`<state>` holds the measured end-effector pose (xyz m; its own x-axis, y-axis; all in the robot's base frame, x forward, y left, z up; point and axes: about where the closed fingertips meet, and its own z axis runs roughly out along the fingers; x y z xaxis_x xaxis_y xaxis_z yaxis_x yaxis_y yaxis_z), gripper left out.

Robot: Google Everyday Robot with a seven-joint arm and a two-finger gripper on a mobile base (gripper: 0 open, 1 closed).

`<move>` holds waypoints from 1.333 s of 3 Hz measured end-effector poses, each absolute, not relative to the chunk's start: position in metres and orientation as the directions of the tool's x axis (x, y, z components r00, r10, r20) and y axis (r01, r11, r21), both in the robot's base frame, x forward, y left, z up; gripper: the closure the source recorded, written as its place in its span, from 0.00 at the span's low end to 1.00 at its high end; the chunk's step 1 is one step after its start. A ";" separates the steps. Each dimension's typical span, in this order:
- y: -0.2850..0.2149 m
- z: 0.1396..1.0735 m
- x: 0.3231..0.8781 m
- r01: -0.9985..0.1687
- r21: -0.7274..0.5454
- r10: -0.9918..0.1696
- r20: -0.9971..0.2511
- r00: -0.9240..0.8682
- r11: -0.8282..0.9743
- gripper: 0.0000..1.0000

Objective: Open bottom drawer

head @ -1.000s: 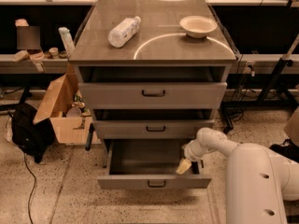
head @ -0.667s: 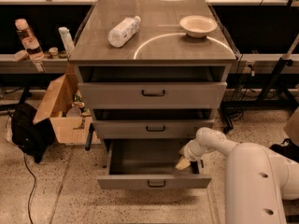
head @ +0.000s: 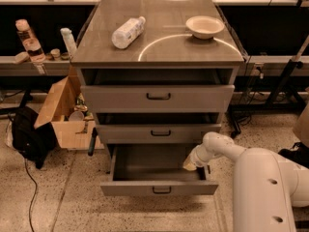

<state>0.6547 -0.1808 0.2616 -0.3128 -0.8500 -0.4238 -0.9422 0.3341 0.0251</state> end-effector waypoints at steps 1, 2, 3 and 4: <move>-0.179 0.252 0.657 -0.942 0.036 -0.847 -0.428 -0.316 0.333 1.00; -0.178 0.232 0.659 -0.941 0.065 -0.841 -0.431 -0.326 0.331 1.00; -0.183 0.223 0.649 -0.937 0.094 -0.834 -0.432 -0.344 0.337 1.00; -0.196 0.230 0.630 -0.927 0.104 -0.822 -0.436 -0.368 0.360 1.00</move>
Offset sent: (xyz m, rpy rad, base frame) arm 0.0135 0.0013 -0.0394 0.0274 0.0409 0.0017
